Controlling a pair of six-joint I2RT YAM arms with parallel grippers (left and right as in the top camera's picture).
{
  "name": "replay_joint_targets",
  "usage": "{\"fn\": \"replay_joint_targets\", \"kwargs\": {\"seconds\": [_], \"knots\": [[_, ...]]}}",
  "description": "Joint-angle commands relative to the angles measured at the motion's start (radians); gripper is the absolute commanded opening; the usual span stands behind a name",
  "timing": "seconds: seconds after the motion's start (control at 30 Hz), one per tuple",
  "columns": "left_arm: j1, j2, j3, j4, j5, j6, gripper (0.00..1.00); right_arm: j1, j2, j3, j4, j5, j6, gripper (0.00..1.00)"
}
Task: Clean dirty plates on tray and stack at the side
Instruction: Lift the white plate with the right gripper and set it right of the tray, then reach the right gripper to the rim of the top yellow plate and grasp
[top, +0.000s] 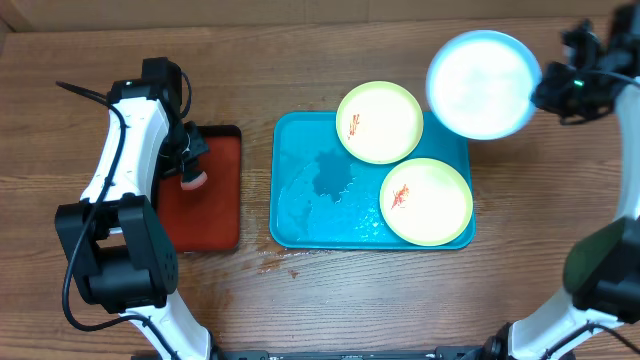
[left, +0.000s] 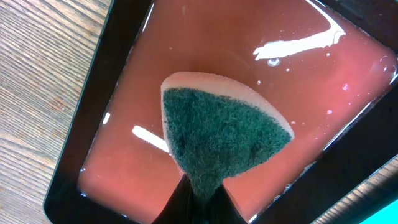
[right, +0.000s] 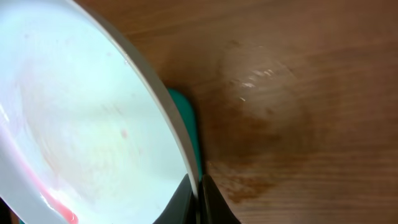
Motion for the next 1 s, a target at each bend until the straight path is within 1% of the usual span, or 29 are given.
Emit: {"fn": "replay_joint_targets", "kwargs": {"seconds": [0.0, 0.1, 0.17, 0.33, 0.47, 0.57, 0.77, 0.8, 0.83, 0.87, 0.97], "knots": [[0.000, -0.020, -0.003, 0.007, 0.022, -0.017, 0.04, -0.093, 0.071, -0.027, 0.004, -0.066, 0.032, 0.04], [0.000, -0.021, -0.003, 0.010, 0.024, -0.017, 0.04, -0.140, 0.117, -0.078, 0.063, -0.009, 0.110, 0.04], [0.000, -0.020, -0.003, 0.009, 0.024, -0.017, 0.04, -0.159, 0.147, -0.106, 0.113, 0.018, 0.135, 0.04], [0.000, -0.020, -0.003, 0.009, 0.023, -0.017, 0.04, -0.185, 0.215, -0.139, 0.195, 0.025, 0.143, 0.04], [0.000, -0.020, -0.003, 0.009, 0.024, -0.017, 0.04, -0.185, 0.254, -0.139, 0.253, 0.112, 0.143, 0.04], [0.000, -0.021, -0.003, 0.008, 0.023, -0.016, 0.04, -0.185, 0.276, -0.139, 0.262, 0.169, 0.142, 0.04], [0.000, -0.020, -0.003, 0.009, 0.024, -0.016, 0.04, -0.186, 0.289, -0.141, 0.232, 0.178, 0.142, 0.04], [0.000, -0.020, -0.003, 0.009, 0.023, -0.016, 0.04, -0.185, 0.289, -0.141, 0.230, 0.177, 0.142, 0.13], [0.000, -0.021, -0.003, 0.009, 0.023, -0.016, 0.04, -0.185, 0.289, -0.141, 0.229, 0.177, 0.142, 0.42], [0.000, -0.020, -0.003, 0.009, 0.024, -0.012, 0.04, -0.185, 0.289, -0.141, 0.229, 0.177, 0.142, 0.56], [0.000, -0.020, -0.003, 0.009, 0.024, -0.005, 0.04, -0.185, 0.285, -0.117, 0.203, 0.172, 0.142, 0.57]]}}
